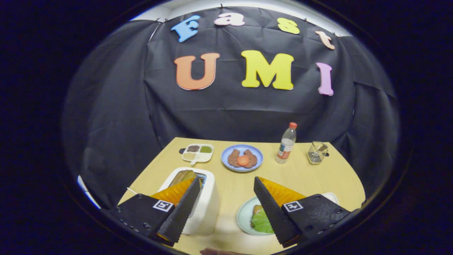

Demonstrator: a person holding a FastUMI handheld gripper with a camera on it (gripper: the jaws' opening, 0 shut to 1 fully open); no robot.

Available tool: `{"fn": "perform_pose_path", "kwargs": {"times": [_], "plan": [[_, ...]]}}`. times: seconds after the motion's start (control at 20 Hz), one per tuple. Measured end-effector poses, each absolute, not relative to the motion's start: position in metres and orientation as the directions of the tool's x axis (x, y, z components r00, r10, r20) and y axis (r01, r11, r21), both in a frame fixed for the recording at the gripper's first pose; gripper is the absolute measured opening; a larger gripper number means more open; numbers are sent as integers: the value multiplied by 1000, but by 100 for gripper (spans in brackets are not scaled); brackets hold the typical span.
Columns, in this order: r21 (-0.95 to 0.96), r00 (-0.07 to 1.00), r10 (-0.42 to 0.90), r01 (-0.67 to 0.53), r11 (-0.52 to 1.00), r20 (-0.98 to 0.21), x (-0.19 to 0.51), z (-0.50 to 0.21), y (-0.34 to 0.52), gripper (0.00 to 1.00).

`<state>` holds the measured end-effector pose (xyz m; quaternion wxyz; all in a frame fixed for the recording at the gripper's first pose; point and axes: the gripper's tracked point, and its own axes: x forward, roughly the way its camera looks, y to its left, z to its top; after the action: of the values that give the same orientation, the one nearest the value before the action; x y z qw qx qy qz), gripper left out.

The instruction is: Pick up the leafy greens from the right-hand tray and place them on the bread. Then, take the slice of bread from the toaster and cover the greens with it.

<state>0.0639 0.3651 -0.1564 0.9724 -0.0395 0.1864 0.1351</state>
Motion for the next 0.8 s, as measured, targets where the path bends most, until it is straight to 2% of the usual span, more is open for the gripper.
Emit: {"fn": "perform_pose_path", "kwargs": {"times": [0.2,0.45,0.75,0.8], "plan": [[-50,876,283,-328,943,-390,55,-164,416,96],[-106,875,247,-317,943,-417,63,-185,448,95],[-135,858,163,-258,957,-486,84,-215,457,71],[-137,855,155,-253,958,-495,86,-217,454,62]]}}
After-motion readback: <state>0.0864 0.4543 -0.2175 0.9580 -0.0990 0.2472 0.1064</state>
